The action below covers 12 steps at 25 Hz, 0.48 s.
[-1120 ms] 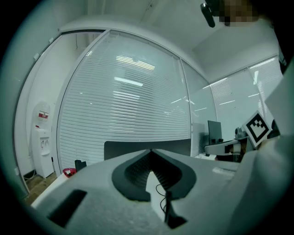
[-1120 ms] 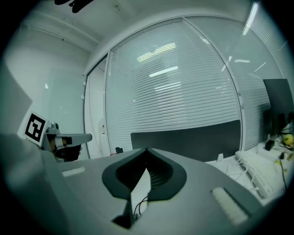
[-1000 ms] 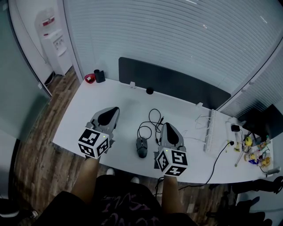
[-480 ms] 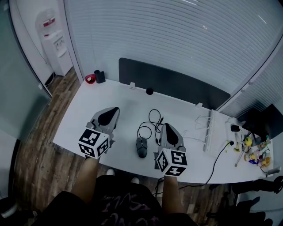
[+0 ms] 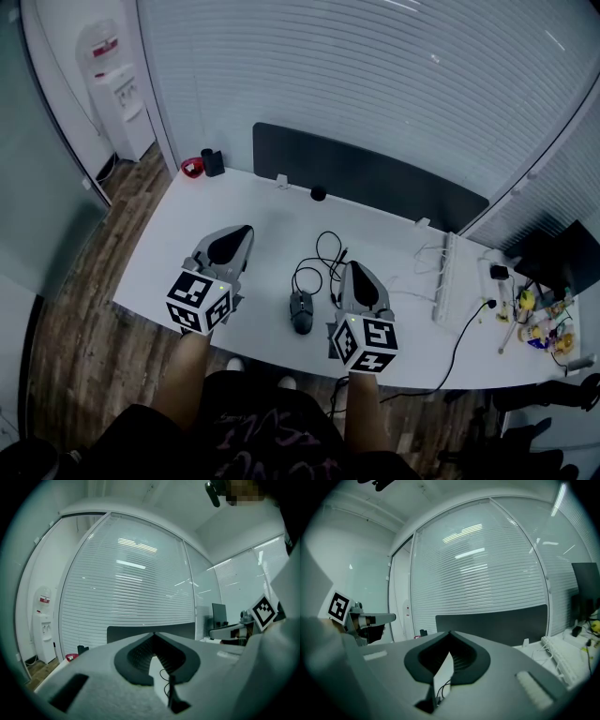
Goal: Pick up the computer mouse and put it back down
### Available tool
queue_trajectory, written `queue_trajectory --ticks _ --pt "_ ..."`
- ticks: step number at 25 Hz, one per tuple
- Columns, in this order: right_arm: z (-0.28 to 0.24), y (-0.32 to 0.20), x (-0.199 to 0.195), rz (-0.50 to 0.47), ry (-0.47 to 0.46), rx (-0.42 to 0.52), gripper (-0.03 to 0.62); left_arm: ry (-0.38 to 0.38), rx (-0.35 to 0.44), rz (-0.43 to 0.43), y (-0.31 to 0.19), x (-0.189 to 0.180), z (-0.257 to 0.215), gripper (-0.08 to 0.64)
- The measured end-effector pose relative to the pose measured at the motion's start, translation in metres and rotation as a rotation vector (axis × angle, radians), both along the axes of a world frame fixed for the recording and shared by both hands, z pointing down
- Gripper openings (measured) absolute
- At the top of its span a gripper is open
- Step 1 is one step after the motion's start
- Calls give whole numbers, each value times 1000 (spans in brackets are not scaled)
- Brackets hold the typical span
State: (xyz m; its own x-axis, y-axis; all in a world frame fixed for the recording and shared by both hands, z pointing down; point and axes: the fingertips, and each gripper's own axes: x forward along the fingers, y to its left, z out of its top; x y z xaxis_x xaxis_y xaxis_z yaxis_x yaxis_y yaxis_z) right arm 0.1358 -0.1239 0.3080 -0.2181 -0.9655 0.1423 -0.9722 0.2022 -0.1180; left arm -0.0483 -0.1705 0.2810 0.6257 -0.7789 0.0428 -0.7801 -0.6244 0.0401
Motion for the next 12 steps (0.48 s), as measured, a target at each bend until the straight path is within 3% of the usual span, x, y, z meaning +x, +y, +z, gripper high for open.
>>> queue_trajectory --ticks 12 --pt "1 0 1 5 -7 0 3 18 4 7 0 -2 -2 -3"
